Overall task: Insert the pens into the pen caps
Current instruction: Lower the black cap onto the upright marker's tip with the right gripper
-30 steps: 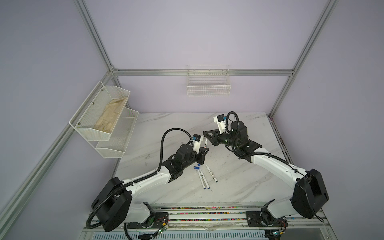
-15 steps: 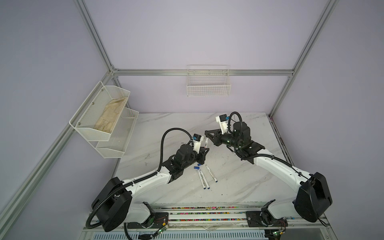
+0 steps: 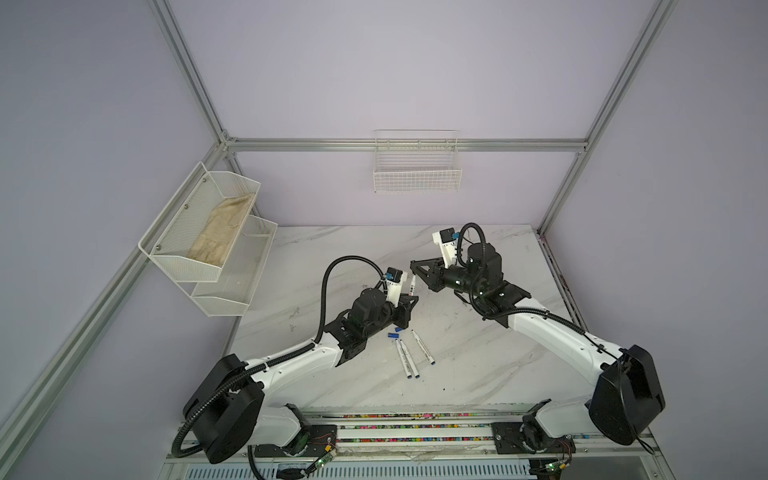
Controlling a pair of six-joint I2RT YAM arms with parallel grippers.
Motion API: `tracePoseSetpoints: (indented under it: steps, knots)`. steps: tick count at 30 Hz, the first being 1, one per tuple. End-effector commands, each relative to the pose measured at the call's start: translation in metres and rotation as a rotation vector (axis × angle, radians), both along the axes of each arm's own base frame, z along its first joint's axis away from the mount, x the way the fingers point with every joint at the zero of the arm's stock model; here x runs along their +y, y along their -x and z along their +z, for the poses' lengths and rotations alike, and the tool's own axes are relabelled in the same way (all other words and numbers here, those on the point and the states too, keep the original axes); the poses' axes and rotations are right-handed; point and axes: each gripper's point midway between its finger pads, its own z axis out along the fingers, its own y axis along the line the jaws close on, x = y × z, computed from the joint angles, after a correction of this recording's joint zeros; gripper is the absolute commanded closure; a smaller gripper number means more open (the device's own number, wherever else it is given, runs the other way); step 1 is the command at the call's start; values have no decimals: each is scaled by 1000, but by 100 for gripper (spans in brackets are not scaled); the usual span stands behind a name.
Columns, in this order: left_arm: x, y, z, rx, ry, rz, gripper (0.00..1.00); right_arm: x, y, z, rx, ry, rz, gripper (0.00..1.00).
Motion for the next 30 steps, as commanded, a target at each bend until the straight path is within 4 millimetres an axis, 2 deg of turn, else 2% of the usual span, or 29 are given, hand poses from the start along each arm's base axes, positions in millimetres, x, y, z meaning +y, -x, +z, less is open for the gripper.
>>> tracePoseSetpoints:
  steps: [1,13,18,26,30]
  knots:
    - [-2,-2,20,-54,45,0,100,0,3,3,-10,-11,14,100]
    - [1,-5,31,-88,76,25,100,0,4,-4,-8,12,23,100]
    - [4,-17,52,-131,170,62,100,3,14,3,-21,4,76,100]
    - [25,-40,106,-239,373,138,100,5,37,10,45,-25,219,100]
    - [31,-47,121,-320,359,174,100,6,51,8,92,-48,307,100]
